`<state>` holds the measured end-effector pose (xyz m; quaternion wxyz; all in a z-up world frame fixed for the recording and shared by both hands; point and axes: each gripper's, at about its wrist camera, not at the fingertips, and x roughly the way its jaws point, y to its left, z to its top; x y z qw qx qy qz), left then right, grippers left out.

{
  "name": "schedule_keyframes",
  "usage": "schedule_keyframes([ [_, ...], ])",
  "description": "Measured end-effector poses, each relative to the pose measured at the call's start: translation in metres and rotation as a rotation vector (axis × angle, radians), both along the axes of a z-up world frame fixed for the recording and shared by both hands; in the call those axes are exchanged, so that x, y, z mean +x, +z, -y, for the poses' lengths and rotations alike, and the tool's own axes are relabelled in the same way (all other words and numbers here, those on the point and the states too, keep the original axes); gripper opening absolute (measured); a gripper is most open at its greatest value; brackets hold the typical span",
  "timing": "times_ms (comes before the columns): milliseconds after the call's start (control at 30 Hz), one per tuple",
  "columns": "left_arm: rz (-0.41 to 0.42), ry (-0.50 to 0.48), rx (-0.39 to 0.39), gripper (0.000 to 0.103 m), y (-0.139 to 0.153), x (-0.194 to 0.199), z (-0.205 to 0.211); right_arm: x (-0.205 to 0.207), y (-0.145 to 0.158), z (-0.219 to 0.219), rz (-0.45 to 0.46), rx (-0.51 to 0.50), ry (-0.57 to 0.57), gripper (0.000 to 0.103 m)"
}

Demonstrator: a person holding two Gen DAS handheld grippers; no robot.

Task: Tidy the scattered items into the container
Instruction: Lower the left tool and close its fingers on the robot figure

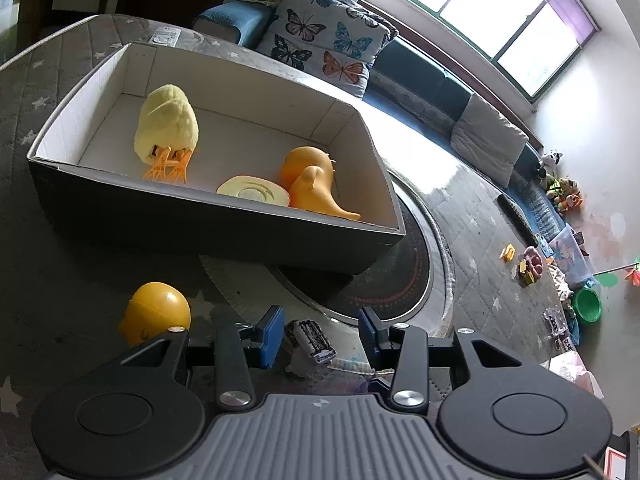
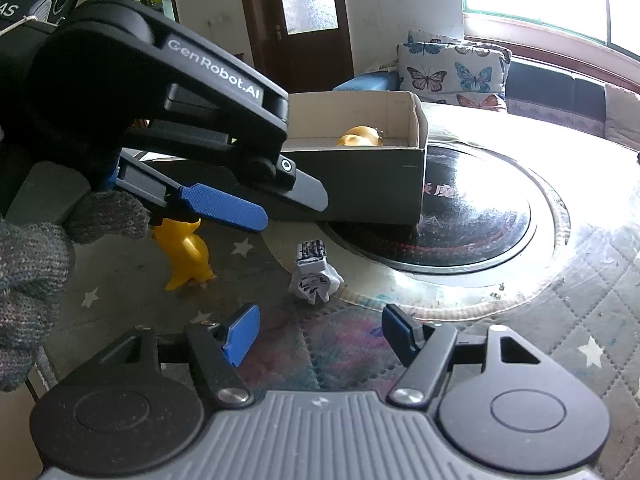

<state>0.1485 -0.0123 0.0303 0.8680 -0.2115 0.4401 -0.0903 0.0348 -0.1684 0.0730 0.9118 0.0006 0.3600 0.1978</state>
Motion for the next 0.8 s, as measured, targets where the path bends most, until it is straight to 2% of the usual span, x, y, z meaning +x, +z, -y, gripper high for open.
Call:
schedule_keyframes([
  [267, -0.020, 0.004, 0.005, 0.044, -0.007, 0.007, 0.003, 0.007, -0.003, -0.004, -0.001, 0.003, 0.006, 0.066],
  [367, -0.024, 0.000, 0.007, 0.044, -0.008, 0.009, 0.005, 0.009, -0.004, -0.006, 0.000, 0.004, 0.010, 0.060],
  [800, -0.062, 0.004, 0.032, 0.044, -0.016, 0.018, 0.011, 0.013, -0.004, -0.007, 0.003, 0.021, 0.017, 0.050],
])
